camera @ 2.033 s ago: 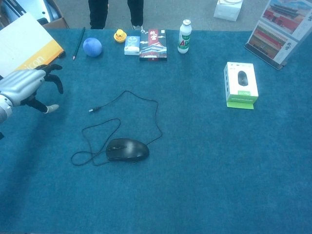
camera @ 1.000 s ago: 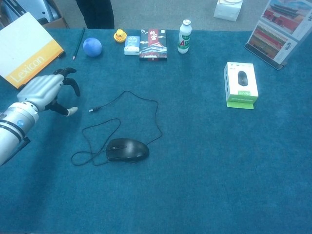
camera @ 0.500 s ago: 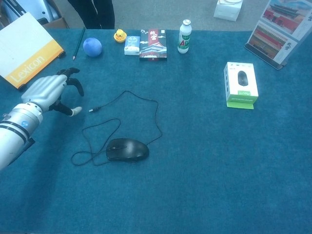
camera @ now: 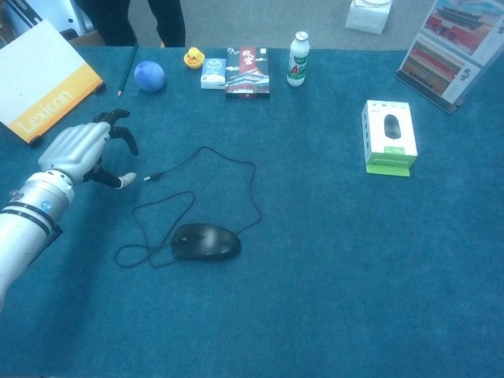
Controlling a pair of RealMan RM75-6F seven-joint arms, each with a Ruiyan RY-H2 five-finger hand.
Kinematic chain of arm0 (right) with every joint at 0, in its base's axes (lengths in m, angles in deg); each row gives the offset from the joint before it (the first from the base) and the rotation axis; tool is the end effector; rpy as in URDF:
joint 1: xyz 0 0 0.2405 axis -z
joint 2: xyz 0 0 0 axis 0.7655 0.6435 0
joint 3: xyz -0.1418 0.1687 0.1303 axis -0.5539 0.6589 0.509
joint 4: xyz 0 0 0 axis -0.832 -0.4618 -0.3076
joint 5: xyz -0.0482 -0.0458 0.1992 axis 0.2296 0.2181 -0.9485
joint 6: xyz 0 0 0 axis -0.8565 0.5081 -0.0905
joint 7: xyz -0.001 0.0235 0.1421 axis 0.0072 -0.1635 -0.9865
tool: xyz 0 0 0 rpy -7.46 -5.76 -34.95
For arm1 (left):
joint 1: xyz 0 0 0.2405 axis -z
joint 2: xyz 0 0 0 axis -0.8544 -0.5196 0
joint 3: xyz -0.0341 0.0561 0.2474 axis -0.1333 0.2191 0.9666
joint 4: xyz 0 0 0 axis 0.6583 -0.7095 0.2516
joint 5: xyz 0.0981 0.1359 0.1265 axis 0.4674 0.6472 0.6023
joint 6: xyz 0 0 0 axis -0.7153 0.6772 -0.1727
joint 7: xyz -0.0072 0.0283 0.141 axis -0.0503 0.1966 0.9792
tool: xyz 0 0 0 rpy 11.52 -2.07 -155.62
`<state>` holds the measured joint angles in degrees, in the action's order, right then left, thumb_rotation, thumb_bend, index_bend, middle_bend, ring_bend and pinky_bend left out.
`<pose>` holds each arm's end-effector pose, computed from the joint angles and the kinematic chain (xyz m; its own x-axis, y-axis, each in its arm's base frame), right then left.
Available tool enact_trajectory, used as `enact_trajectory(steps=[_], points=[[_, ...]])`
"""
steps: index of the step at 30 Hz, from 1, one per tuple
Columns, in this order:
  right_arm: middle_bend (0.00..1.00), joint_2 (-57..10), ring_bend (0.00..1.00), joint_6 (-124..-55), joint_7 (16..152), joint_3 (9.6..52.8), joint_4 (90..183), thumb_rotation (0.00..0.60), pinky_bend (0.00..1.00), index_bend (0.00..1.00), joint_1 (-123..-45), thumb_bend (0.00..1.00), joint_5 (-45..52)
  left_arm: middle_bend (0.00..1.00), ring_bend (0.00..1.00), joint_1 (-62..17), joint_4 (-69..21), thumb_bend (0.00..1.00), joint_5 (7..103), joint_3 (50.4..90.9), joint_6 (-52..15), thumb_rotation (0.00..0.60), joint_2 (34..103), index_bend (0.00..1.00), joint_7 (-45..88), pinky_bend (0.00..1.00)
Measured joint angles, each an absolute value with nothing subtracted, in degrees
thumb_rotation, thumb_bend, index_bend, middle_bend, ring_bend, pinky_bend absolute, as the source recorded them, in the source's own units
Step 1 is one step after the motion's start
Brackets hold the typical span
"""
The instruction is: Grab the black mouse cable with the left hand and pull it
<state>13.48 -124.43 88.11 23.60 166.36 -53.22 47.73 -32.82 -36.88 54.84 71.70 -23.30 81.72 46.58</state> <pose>-0.2278 -0.1569 0.2393 0.4694 0.2301 0.8525 -0.7795 -0.3455 0.5225 -0.2168 0.2699 -0.0353 0.3260 0.2634 0.9079 0.9445 -0.0496 -0.3248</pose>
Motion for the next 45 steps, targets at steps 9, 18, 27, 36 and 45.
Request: enact_trajectory(steps=[9,18,27,36,45], points=[[0.26,13.73,0.18,-126.39,86.37,23.57,166.20,0.600,0.30,0.34,-52.61,0.20,49.04,0.05,0.02,-34.22,-36.32,0.27,55.40,72.78,-23.64,0.600,83.25,0.43,45.16,0.15],[0.26,13.84,0.18,-126.16,86.08,23.63,165.99,0.600,0.30,0.34,-52.58,0.20,48.70,0.05,0.02,-33.98,-35.21,0.27,56.01,72.22,-22.91,0.600,84.55,0.43,44.59,0.15],[0.26,13.83,0.18,-125.93,86.05,23.66,165.67,0.600,0.30,0.34,-52.42,0.20,48.07,0.05,0.02,-33.57,-34.45,0.27,56.11,71.73,-22.10,0.600,85.13,0.43,44.74,0.15],[0.26,13.78,0.18,-125.10,86.60,23.70,165.84,0.600,0.30,0.34,-52.50,0.20,47.39,0.05,0.02,-33.49,-34.48,0.27,56.18,71.64,-21.41,0.600,85.34,0.43,44.40,0.15],[0.26,13.46,0.18,-123.79,87.01,23.72,165.81,0.600,0.30,0.34,-52.89,0.20,46.81,0.05,0.02,-33.50,-33.93,0.27,55.69,71.15,-20.72,0.600,85.21,0.43,43.58,0.15]])
